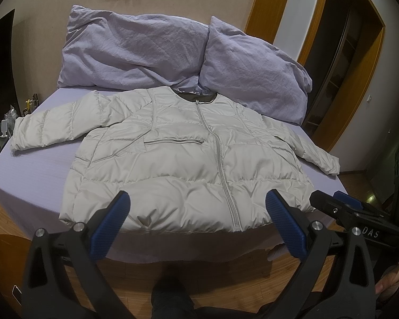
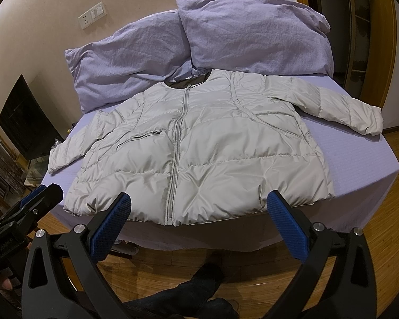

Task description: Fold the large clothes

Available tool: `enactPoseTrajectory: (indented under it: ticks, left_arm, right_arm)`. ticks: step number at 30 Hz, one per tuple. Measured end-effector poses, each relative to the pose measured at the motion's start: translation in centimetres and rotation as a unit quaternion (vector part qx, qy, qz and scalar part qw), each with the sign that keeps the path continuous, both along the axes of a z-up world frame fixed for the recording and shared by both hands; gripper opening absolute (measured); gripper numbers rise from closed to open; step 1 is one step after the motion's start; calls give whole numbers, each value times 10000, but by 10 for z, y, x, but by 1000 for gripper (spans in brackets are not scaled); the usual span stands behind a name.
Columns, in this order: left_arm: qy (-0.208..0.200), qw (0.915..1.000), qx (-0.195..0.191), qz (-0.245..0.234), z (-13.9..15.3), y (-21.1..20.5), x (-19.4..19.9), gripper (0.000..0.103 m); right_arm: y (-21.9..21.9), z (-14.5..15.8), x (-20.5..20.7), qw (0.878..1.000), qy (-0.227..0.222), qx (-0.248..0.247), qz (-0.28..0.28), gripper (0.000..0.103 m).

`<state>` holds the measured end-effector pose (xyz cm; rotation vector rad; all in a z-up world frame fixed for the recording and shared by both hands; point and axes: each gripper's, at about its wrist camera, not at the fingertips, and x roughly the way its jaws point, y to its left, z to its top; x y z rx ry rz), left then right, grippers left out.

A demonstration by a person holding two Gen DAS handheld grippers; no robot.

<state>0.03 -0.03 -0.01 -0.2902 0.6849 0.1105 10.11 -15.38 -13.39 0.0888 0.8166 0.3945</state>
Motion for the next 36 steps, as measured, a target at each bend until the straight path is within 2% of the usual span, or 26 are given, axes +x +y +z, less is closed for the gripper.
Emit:
enactPoseTrajectory:
  ticks: [17,23,30,36]
  left_arm:
    - [21,10000,-15,-8,0,1,2,101]
    - [121,9999,-59,-11,-2,7,14,101]
    - [253,9995,-132,121,-11,21,40,101]
    - [364,9989,63,304,-18,35,67,101]
  right_arm:
    - [0,0,7,10000,47,10,-20,102]
    - [-1,-6,20,9998,164,51,-118,102]
    - [-10,-8,44,9992,188,42,-343,102]
    - [-32,-15,85,9970,342,-74,-694,102]
